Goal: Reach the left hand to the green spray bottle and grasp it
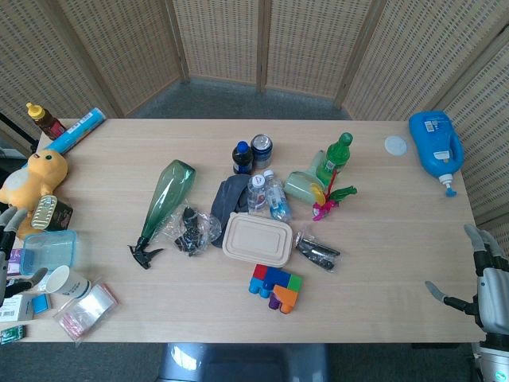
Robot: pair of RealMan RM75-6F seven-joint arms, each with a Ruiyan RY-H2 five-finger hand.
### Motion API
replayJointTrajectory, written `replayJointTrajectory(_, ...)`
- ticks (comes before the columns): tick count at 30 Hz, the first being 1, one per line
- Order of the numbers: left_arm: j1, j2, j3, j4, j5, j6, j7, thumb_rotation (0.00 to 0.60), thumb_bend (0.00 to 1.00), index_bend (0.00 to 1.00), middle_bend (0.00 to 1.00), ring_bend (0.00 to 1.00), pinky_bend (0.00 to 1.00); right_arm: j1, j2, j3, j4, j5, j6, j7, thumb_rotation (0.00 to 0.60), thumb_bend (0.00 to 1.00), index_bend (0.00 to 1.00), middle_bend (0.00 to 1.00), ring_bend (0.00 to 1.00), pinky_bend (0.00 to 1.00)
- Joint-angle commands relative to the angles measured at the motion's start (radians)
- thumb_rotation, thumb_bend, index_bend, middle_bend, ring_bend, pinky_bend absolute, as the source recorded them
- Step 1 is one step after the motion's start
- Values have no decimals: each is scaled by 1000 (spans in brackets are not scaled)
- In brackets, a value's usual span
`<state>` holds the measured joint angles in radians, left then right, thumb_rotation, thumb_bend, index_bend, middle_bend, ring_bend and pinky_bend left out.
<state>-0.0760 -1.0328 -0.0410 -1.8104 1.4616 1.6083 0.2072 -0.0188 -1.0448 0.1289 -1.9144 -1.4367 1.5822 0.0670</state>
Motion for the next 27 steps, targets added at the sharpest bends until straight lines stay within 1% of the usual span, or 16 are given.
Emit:
replayJointTrajectory(1, 0, -5, 0, 7, -1, -9, 5, 600, 0, 42, 0, 0, 0, 0, 0, 0, 0, 2, -1, 2, 583, 0, 0, 0, 0, 0)
replayJointTrajectory(5, -3, -5, 5, 14, 12, -23, 11, 600, 0, 43, 0, 0, 0, -1, 3, 0, 1, 4, -2, 7, 582, 0, 0, 0, 0, 0)
replayJointTrajectory(8, -26, 0, 10, 41, 46, -60, -8, 600, 0, 51, 0, 0, 0, 0, 3, 0, 3, 4, -1, 5, 583, 0, 0, 0, 0, 0)
replayJointTrajectory(11, -100, 15, 4, 127, 118, -143, -41, 600, 0, 85, 0, 0, 0, 4, -3, 0, 3, 6, -5, -4, 583, 0, 0, 0, 0, 0)
replayJointTrajectory(13, -170, 26, -6, 184, 174, -207, -67, 600, 0, 104, 0, 0, 0, 7, -8, 1, 4, 9, -9, -15, 583, 0, 0, 0, 0, 0)
replayJointTrajectory(15, -240, 26, -20, 235, 228, -261, -94, 600, 0, 106, 0, 0, 0, 11, -14, 3, 4, 14, -12, -26, 583, 0, 0, 0, 0, 0)
replayJointTrajectory(18, -327, 16, -25, 291, 285, -335, -151, 600, 0, 105, 0, 0, 0, 15, -22, 5, 4, 22, -15, -41, 585, 0, 0, 0, 0, 0)
replayJointTrajectory(20, -371, 11, -16, 331, 321, -375, -181, 600, 0, 114, 0, 0, 0, 17, -28, 6, 8, 26, -18, -50, 582, 0, 0, 0, 0, 0)
replayJointTrajectory(23, -422, -5, 16, 413, 385, -411, -248, 600, 0, 135, 0, 0, 0, 21, -36, 7, 15, 36, -24, -61, 583, 0, 0, 0, 0, 0)
replayJointTrajectory(27, -469, -30, 89, 523, 475, -441, -326, 600, 0, 153, 0, 0, 0, 25, -43, 15, 21, 59, -31, -68, 580, 0, 0, 0, 0, 0)
